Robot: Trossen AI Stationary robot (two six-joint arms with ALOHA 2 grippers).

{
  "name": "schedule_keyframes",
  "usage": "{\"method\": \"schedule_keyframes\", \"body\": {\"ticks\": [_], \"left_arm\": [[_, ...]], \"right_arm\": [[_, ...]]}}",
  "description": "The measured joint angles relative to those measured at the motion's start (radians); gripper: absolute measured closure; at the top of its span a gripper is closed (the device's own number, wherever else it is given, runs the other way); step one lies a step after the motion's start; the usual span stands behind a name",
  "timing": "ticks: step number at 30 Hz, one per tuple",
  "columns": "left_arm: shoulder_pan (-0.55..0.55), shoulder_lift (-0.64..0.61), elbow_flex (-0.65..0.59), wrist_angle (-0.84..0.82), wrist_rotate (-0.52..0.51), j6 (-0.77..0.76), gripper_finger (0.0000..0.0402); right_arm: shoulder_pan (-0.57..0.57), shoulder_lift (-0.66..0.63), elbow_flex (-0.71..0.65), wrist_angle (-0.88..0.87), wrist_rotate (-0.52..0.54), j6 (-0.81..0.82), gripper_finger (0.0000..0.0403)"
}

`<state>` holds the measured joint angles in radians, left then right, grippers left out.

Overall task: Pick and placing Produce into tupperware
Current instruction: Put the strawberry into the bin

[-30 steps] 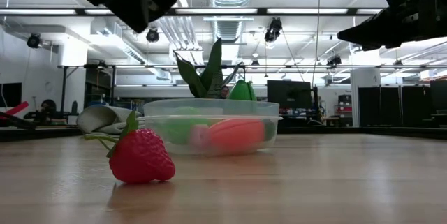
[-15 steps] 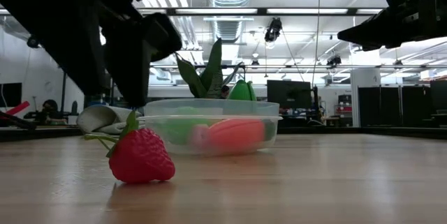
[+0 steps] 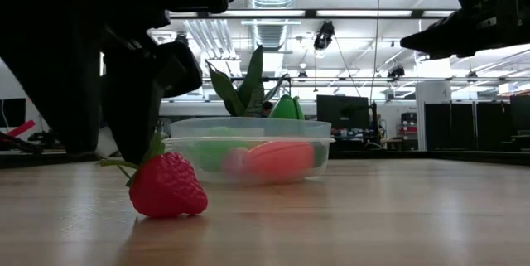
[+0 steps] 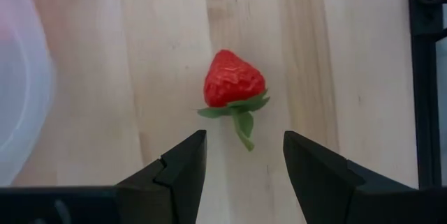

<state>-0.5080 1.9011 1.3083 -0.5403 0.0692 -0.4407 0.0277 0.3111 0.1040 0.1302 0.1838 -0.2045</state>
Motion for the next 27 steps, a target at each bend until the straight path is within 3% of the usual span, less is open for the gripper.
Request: {"method": "schedule_keyframes", "body": {"ticks": [6,27], "left_arm": [[0.020,0.000,-0.002,-0.001,0.020,-0.129,0.0226],[0.024,0.024,-0.006,0.006,0.035,-0.133,0.0226]], "right_arm": [[0.000,0.000,0.000,0.000,0.000,-0.005,0.0394],[0.000,0.000,0.000,-0.004,0.000,0.013,0.0394]]}}
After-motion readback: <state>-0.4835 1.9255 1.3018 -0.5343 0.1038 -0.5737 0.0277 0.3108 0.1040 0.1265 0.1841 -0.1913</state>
